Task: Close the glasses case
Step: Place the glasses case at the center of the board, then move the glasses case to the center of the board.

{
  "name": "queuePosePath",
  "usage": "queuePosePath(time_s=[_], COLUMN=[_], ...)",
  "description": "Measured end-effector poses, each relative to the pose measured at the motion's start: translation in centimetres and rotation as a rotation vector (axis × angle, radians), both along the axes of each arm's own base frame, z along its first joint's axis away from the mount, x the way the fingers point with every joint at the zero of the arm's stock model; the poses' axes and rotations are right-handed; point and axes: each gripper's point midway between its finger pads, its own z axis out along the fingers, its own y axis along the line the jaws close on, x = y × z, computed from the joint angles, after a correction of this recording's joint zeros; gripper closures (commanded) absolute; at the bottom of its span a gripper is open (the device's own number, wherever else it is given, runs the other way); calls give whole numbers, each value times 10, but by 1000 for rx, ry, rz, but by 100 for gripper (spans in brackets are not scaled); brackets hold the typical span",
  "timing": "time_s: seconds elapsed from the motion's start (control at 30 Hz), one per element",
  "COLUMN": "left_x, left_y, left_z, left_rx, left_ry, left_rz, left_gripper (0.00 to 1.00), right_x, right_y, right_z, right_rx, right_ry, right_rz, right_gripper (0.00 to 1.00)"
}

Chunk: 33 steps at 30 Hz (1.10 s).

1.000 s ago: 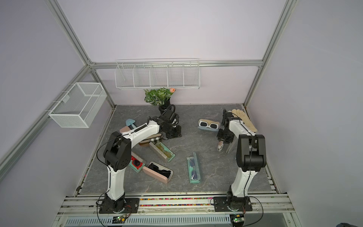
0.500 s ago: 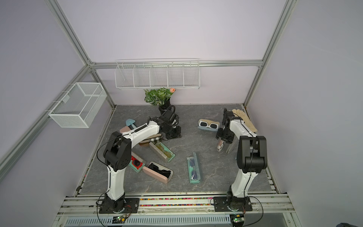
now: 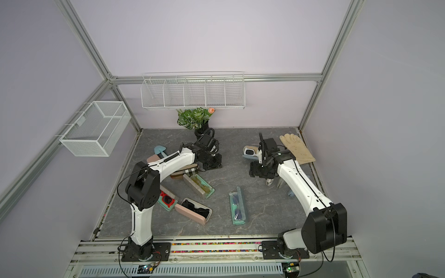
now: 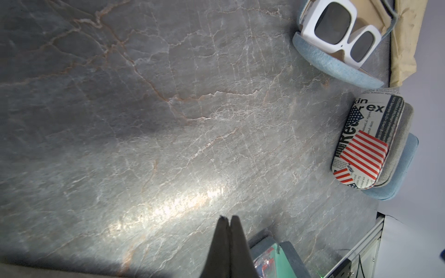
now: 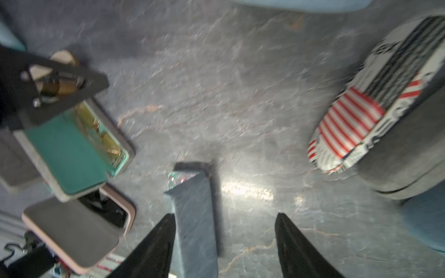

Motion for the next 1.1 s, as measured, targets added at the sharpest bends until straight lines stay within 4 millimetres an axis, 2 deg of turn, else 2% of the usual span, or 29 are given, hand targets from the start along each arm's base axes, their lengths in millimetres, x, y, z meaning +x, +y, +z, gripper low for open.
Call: queuePosePath(time_s=[0.13,0.3,0.5,0.8,1.1], left_x=[1,6,7,2,2], left_y=[4,10,12,16,16], left_z=[6,12,12,5,5], left_rx=[0,1,4,15,16], left_ry=[-7,-21,-23,-7,-7], left_rz=[9,25,31,31,31], left_gripper=[100,100,100,100,100], right_x=[-34,-64,-89,-92,-87], right_y=[23,46,54,71,69], right_z=[-8,-18,-40,-66,-79], right_rx=[-5,-16,-44,-70,-112], right_ry=[43,77,140,188,203], right_rz=[96,188,226,248,215], right_gripper=[32,32,32,36,48])
